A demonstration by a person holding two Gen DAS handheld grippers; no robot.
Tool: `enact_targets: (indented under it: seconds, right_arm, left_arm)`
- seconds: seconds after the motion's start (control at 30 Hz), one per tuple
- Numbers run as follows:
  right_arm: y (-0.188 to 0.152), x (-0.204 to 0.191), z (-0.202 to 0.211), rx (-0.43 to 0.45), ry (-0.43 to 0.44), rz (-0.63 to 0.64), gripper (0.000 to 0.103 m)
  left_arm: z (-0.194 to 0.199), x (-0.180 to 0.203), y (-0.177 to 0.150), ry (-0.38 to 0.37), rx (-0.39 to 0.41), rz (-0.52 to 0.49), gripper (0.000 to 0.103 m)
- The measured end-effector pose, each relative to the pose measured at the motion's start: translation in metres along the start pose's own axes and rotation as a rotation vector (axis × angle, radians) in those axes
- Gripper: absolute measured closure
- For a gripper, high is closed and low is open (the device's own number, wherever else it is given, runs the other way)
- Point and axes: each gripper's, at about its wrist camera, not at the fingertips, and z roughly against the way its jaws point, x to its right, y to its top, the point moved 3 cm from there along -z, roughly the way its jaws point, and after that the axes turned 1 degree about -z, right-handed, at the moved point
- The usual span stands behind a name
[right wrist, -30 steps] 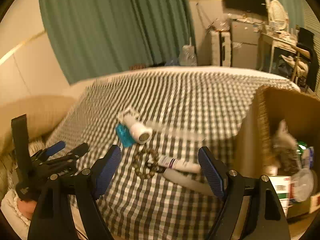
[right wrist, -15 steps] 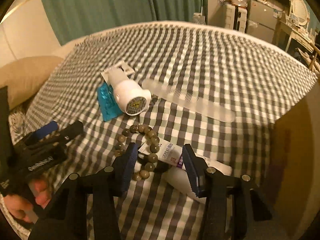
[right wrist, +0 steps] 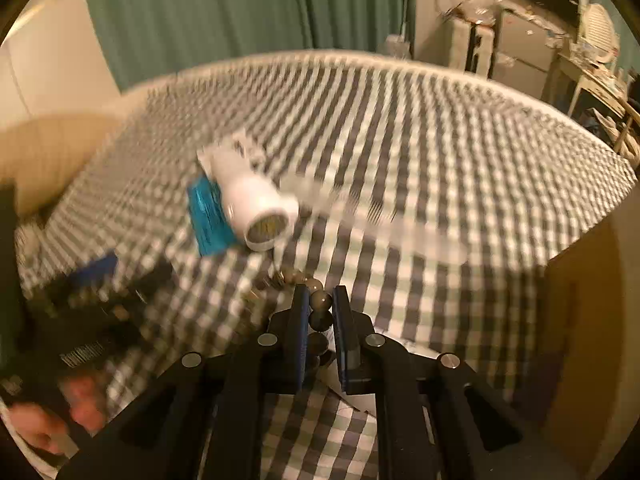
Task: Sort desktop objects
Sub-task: 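Grasp the bead bracelet with the right gripper while left grasps the white cylinder, then carry the bracelet and white cylinder into the cardboard box and release both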
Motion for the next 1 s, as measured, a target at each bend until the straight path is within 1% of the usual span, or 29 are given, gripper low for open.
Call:
enact_targets:
  seconds: [0.07, 0.13, 0.17, 0.23, 0.27, 0.33, 0.37, 0.4, 0.5, 0.63, 0.67, 0.7, 0.73, 0.77, 0.8, 0.87, 0.9, 0.93, 1.0]
  right_arm:
    - [0.005, 0.006, 0.018, 0.065, 0.018, -0.040, 0.092]
    - [0.010, 0.011, 0.029, 0.107, 0.018, -0.069, 0.092]
    - [0.011, 0.016, 0.034, 0.124, 0.020, -0.097, 0.092]
    - [0.015, 0.025, 0.041, 0.147, 0.054, -0.160, 0.092]
    - [0.017, 0.029, 0.045, 0.167, 0.046, -0.176, 0.092]
    - [0.020, 0.029, 0.052, 0.202, 0.010, -0.163, 0.092]
    - [0.023, 0.029, 0.055, 0.219, -0.004, -0.164, 0.092]
    - [0.024, 0.030, 0.056, 0.230, -0.005, -0.167, 0.092]
    - [0.025, 0.033, 0.055, 0.231, -0.014, -0.175, 0.092]
    - [0.026, 0.036, 0.046, 0.203, 0.000, -0.182, 0.092]
    - [0.026, 0.035, 0.045, 0.201, -0.006, -0.178, 0.092]
    - [0.026, 0.035, 0.045, 0.198, -0.005, -0.173, 0.092]
    - [0.025, 0.035, 0.044, 0.196, -0.003, -0.171, 0.092]
    - [0.026, 0.035, 0.043, 0.197, -0.008, -0.173, 0.092]
    - [0.026, 0.036, 0.043, 0.194, -0.001, -0.172, 0.092]
    - [0.023, 0.036, 0.043, 0.193, -0.006, -0.171, 0.092]
    - [0.023, 0.036, 0.042, 0.192, -0.004, -0.168, 0.092]
    - [0.021, 0.035, 0.042, 0.192, -0.001, -0.167, 0.092]
    - [0.022, 0.033, 0.045, 0.197, 0.006, -0.164, 0.092]
  left_arm:
    - [0.003, 0.006, 0.000, -0.012, 0.002, -0.013, 0.005]
    - [0.007, 0.013, 0.000, -0.014, 0.004, -0.010, 0.005]
    - [0.009, 0.016, 0.000, -0.008, 0.006, -0.003, 0.005]
    - [0.013, 0.024, 0.000, 0.036, 0.014, 0.019, 0.005]
    - [0.014, 0.031, 0.001, 0.043, 0.027, 0.031, 0.005]
    - [0.013, 0.041, 0.004, 0.047, 0.039, 0.049, 0.005]
    - [0.011, 0.046, 0.007, 0.044, 0.039, 0.061, 0.005]
    - [0.006, 0.053, 0.012, 0.025, 0.036, 0.081, 0.005]
    - [-0.009, 0.071, 0.028, -0.030, 0.041, 0.126, 0.005]
    - [-0.030, 0.085, 0.047, -0.065, 0.068, 0.140, 0.005]
    - [-0.039, 0.086, 0.050, -0.057, 0.064, 0.143, 0.007]
    - [-0.046, 0.086, 0.051, -0.051, 0.052, 0.143, 0.015]
    - [-0.054, 0.085, 0.051, -0.045, 0.033, 0.142, 0.030]
    - [-0.061, 0.084, 0.051, -0.025, 0.007, 0.140, 0.038]
    - [-0.063, 0.084, 0.051, -0.011, 0.013, 0.116, 0.045]
    - [-0.060, 0.083, 0.053, -0.033, 0.021, 0.088, 0.046]
    - [-0.058, 0.081, 0.053, -0.044, 0.014, 0.089, 0.048]
    - [-0.057, 0.079, 0.052, -0.045, 0.015, 0.090, 0.054]
    - [-0.047, 0.075, 0.050, -0.055, 0.014, 0.087, 0.054]
